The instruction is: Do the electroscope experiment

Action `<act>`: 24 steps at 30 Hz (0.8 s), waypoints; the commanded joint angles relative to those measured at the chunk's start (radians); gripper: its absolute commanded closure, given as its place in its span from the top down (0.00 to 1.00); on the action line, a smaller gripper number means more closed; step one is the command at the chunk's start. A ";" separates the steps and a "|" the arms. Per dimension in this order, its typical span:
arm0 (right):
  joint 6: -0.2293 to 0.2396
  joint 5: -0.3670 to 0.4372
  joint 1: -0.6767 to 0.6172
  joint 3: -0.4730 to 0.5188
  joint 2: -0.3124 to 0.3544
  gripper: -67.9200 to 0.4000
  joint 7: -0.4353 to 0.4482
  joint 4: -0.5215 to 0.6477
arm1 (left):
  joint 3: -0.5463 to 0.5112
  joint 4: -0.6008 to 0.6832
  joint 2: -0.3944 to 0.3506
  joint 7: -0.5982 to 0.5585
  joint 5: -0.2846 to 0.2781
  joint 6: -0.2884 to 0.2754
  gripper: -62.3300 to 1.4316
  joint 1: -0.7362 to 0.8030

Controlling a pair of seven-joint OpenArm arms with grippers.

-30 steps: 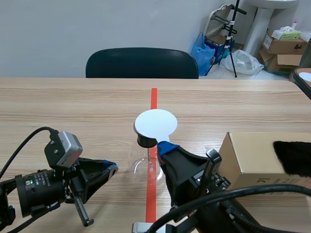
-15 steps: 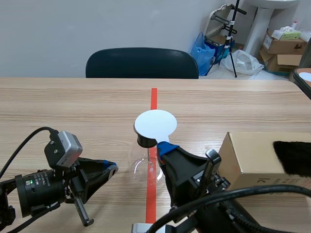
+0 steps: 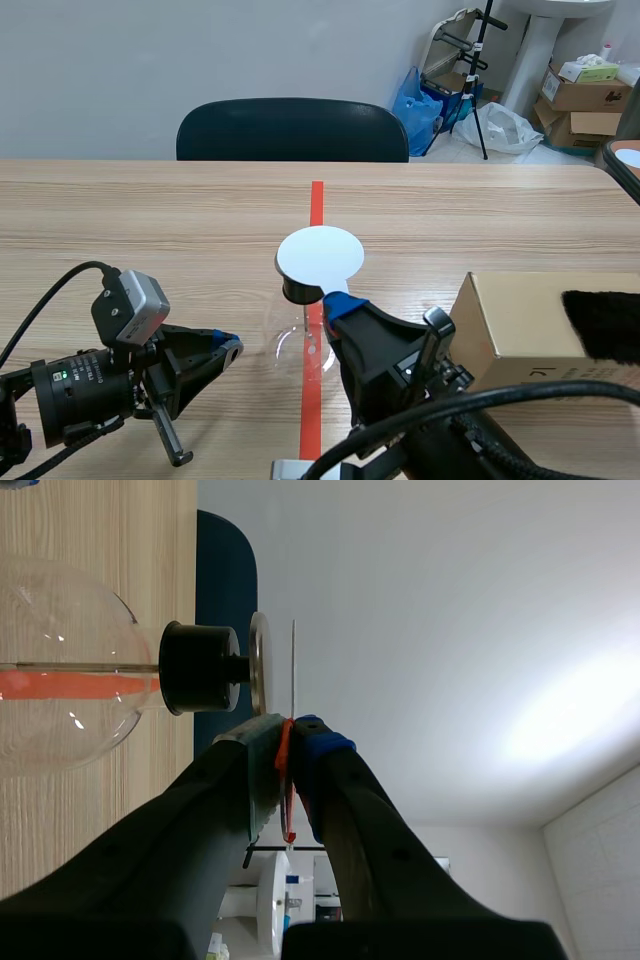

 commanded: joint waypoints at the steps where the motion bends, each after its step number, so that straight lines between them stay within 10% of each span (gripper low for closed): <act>1: -0.014 -0.003 0.001 0.001 0.008 0.02 -0.026 0.007 | -0.001 0.020 0.005 -0.015 -0.007 -0.004 0.07 -0.005; 24: -0.014 -0.003 0.001 0.002 0.008 0.02 -0.535 0.007 | -0.001 0.020 0.005 -0.015 -0.007 -0.004 0.07 -0.005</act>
